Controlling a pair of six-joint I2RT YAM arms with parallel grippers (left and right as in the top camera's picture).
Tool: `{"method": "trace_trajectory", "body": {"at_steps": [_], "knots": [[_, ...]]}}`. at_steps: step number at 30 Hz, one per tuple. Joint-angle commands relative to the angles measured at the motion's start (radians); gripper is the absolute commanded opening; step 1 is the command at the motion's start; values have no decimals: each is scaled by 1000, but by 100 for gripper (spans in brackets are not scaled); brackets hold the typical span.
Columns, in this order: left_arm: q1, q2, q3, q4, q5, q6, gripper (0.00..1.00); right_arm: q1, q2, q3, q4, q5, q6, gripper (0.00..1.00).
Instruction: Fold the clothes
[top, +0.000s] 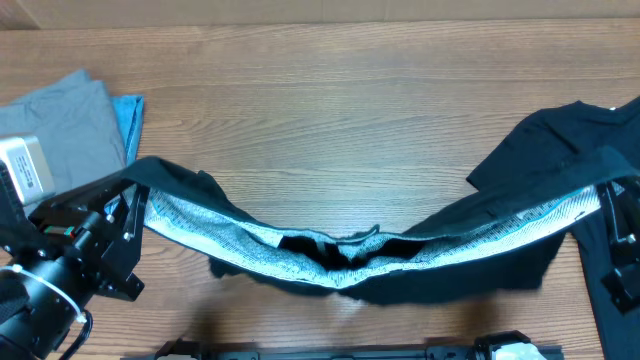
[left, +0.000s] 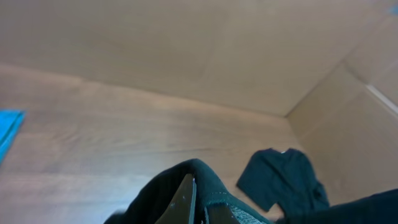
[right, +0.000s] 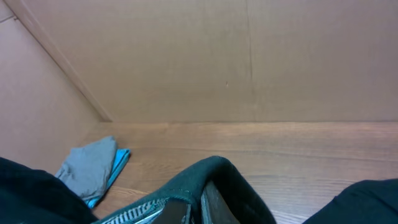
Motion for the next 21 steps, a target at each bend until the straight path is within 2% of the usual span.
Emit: {"method": "trace_trajectory", "body": {"at_steps": [1,6,9,14,16,19,21], "knots": [[6,33,4,92,68,2,4,-8,58,13,28,-10,11,4],[6,158,4,208,148,0,4,-8,155,13,73,-9,9,4],[6,277,4,327,212,-1,4,-8,233,13,143,3,-6,4],[6,518,4,696,277,-90,4,-8,368,13,352,40,-9,4],[6,623,4,880,334,-163,4,-8,419,13,460,40,-10,4],[6,732,4,1081,442,-221,4,-8,467,13,552,39,-71,4],[8,785,4,1157,472,-231,4,-8,476,13,573,44,-146,4]]}}
